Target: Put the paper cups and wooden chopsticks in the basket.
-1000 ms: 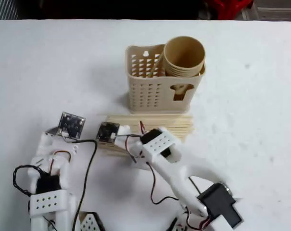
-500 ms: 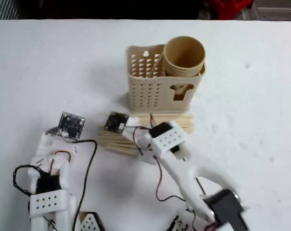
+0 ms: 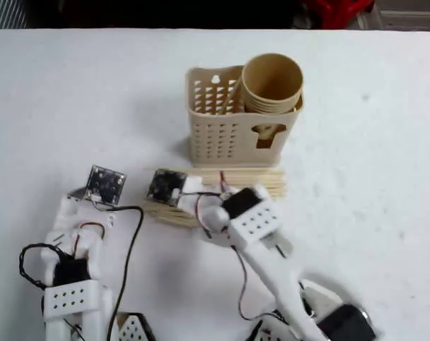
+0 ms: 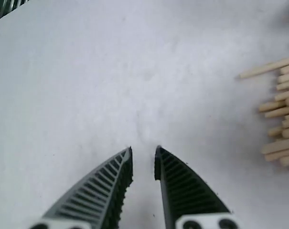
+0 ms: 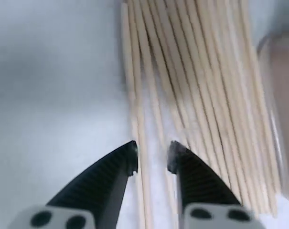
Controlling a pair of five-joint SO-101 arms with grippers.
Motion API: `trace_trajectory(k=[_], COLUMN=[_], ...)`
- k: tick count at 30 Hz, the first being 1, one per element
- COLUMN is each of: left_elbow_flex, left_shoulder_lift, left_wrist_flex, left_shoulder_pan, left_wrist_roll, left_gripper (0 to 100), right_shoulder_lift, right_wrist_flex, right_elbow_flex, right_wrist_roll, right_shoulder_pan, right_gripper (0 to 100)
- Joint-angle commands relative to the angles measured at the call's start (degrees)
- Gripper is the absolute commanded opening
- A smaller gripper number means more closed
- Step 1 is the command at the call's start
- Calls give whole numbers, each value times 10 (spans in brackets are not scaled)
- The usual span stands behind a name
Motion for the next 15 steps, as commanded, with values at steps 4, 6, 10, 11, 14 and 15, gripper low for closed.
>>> trace_trajectory(k=[4,6,10,11,14,15], left_elbow_flex=[-2,-2,-2,-2,-2,-2], left_shoulder_lift=[-8,-8,-8,-8,-8,-8], left_wrist_flex=[1,1,1,1,1,1], left_shoulder_pan=[9,9,9,9,9,9], left_wrist_roll=[-4,-4,-4,-4,-4,-4], left_gripper=[97,97,97,97,97,97], right_shoulder_lift=[149,185,211,211,211,210], right_wrist_flex=[-82,-88,-89,-89,-88,-87], right_elbow_flex=[-16,-26,-43,-43,-42,-42], right_wrist_roll=[-27,-26,-27,-26,-29,-29], right_shoulder_pan=[-22,-15,-13,-13,-13,-12], right_gripper=[170,170,169,163,77,46])
